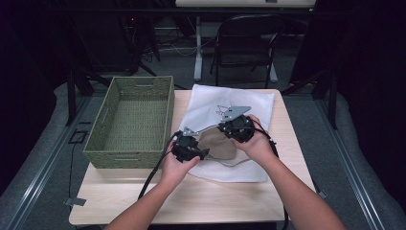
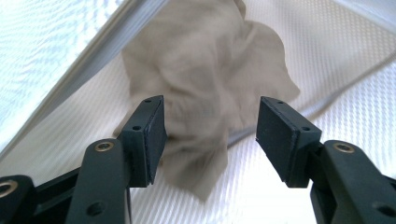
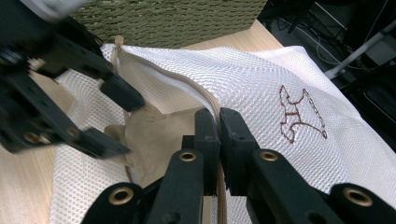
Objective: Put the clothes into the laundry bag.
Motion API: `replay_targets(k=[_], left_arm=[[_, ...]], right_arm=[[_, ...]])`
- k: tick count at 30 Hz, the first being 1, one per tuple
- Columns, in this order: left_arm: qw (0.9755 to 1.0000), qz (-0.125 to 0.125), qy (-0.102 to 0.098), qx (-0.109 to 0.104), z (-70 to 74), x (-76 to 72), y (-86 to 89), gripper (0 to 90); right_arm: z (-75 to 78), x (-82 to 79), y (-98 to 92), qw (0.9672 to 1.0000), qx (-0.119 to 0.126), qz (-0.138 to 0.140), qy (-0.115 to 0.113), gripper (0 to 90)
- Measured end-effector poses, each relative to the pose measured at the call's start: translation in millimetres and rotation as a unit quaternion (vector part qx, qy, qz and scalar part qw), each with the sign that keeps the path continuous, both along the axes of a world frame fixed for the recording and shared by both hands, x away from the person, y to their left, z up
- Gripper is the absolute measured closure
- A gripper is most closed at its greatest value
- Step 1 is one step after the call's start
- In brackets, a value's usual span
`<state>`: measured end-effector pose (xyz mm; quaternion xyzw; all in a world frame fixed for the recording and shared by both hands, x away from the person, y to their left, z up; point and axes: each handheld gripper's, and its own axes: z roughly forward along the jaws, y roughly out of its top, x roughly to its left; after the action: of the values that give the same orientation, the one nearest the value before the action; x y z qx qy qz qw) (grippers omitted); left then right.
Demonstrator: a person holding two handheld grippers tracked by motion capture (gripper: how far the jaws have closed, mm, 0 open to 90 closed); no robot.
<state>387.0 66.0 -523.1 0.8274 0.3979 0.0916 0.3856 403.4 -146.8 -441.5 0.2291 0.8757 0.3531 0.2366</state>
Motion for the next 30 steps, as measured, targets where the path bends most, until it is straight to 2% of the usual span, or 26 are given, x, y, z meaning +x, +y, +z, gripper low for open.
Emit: replay_targets(k=[7,17,25,27,30], left_arm=[[1.0,0.0,-0.002,0.008,1.7,-14.1,19.5,41.6],[0.9995,-0.028,-0.005,0.013,3.3,-37.3,39.4,43.4],[0.9994,-0.029,-0.015,0.007,1.6,-56.5,57.3,43.8],[0.9995,-0.028,-0.013,0.007,1.6,-59.1,61.9,43.7],[0.9996,-0.021,-0.02,0.004,0.6,-62.2,68.2,43.8]], right_arm=[[-6.4,-4.9,-0.6,1.0,-0.007,0.004,0.005,85.7],[-29.2,-13.4,-1.0,0.9997,-0.013,0.002,0.021,85.0],[-37.7,-17.3,-2.1,0.9996,0.0,-0.002,0.027,84.6],[-39.3,-18.3,-2.9,0.9996,0.0,-0.002,0.03,84.9],[-41.3,-19.6,-4.2,0.9995,-0.003,-0.002,0.032,85.1]])
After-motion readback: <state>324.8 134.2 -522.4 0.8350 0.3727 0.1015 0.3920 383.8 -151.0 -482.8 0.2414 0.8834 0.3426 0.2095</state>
